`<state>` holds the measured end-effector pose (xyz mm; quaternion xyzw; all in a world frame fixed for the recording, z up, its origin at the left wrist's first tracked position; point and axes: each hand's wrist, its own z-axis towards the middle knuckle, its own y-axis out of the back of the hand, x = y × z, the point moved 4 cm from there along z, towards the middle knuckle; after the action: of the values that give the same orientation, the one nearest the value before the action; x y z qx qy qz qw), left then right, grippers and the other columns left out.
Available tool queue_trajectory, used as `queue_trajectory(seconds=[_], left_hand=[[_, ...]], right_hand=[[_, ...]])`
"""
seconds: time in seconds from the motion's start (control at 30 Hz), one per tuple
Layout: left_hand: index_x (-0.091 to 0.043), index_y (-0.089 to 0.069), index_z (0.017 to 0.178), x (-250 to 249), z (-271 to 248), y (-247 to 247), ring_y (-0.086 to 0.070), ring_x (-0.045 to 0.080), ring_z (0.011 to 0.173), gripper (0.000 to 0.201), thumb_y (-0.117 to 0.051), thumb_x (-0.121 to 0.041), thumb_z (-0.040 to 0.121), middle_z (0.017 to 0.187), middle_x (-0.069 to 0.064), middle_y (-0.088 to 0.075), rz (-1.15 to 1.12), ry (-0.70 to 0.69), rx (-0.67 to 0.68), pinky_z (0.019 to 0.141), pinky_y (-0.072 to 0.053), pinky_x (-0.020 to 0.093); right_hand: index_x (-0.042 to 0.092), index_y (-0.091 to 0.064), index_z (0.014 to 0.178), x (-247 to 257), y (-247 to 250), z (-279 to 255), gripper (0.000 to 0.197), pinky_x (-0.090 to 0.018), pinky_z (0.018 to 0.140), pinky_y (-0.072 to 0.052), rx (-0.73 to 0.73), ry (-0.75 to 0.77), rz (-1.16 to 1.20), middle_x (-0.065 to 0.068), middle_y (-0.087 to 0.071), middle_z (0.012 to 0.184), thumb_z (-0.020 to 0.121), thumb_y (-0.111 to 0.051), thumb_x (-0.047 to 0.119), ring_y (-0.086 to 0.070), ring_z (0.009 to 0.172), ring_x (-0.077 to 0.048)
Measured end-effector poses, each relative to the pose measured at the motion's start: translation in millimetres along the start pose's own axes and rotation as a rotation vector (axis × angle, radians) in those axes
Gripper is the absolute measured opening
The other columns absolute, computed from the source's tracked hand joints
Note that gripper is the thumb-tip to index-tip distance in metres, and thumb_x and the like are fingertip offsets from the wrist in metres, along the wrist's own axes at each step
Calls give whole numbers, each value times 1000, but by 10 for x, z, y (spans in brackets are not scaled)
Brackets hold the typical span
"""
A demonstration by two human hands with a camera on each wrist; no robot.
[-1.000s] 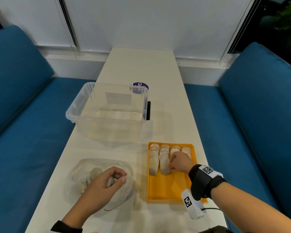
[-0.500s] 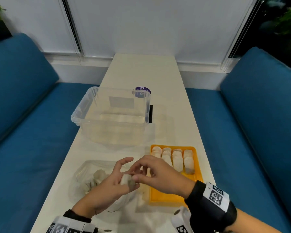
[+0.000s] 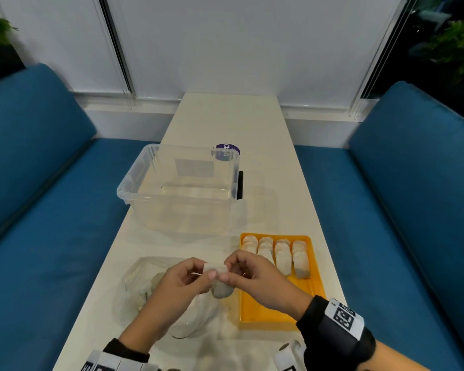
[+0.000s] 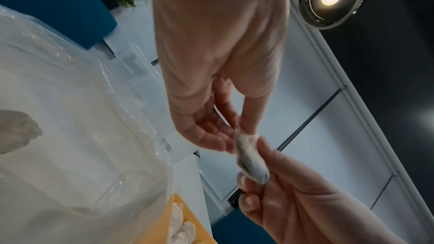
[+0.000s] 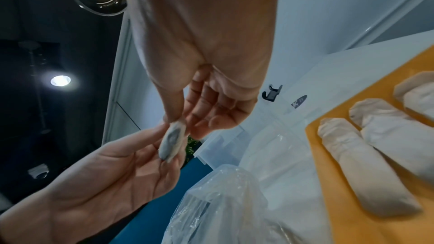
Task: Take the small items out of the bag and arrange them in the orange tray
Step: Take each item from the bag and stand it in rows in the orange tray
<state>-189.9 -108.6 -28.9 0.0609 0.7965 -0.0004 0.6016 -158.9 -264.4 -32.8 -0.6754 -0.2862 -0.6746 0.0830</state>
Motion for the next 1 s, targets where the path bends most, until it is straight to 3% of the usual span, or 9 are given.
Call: queue_trajectory(seconds=[0.13,0.23,0.33,0.5,0.6,0.77,0.83,0.9,1.0], left_hand=[[-6,-69,86,-19,14,-72,-62,18,77,12,-65,-17,85,81,11,-69,59,-2,-4,71,-54,18],[-21,-66,92,20,20,-135,-64,4,73,7,-61,-19,88,89,-2,-69,142,42,18,61,-47,8],[-32,-65,97,115,38,-113,-65,7,91,11,-61,-27,88,103,-4,-68,241,75,53,83,-50,22],[-23,-65,100,275,-67,132,-66,11,93,12,-58,-21,90,103,-2,-68,215,174,27,73,-47,18],[-17,-66,98,392,-187,390,-66,20,93,14,-57,-11,90,98,5,-70,191,190,-59,74,-48,22],[-12,-65,98,586,-431,750,-64,24,93,15,-53,-7,91,99,10,-70,160,234,-185,76,-46,32],[-12,-65,98,623,-508,832,-64,25,94,15,-53,-7,91,99,9,-70,150,238,-226,77,-46,34],[-11,-65,99,632,-540,867,-64,25,94,16,-52,-8,92,100,9,-70,141,244,-245,78,-45,35],[-10,-64,99,624,-535,864,-63,27,95,16,-50,-8,92,99,10,-70,123,253,-258,79,-45,36]], right_hand=[[19,-62,87,-117,34,-33,8,-12,65,-39,14,-52,-67,8,-55,75,85,-68,24,-47,70,-3],[20,-61,79,-235,174,-76,9,-11,65,-38,-27,-94,-98,7,-53,74,86,-66,22,-46,70,-3],[25,-53,70,-479,422,-132,22,-13,60,-38,-126,-235,-113,9,-49,68,89,-63,20,-44,65,-4],[14,-56,81,-1002,842,-243,12,-16,58,-44,-250,-556,-162,-1,-56,75,92,-56,15,-52,67,-10],[15,-56,76,-1239,975,-207,16,-25,69,-48,-266,-684,-352,-4,-56,78,91,-53,13,-54,75,-18],[14,-56,76,-1310,990,-109,15,-28,78,-48,-262,-750,-451,-7,-56,85,91,-53,12,-55,83,-22],[11,-57,90,-1297,965,-72,4,-27,78,-46,-253,-758,-446,-7,-55,91,91,-54,13,-53,85,-20],[6,-56,109,-1283,937,-55,19,-25,79,-43,-235,-770,-451,-7,-54,96,92,-54,14,-51,88,-19],[5,-56,114,-1288,906,-57,24,-27,85,-45,-224,-791,-434,-8,-56,102,92,-55,14,-52,93,-20]])
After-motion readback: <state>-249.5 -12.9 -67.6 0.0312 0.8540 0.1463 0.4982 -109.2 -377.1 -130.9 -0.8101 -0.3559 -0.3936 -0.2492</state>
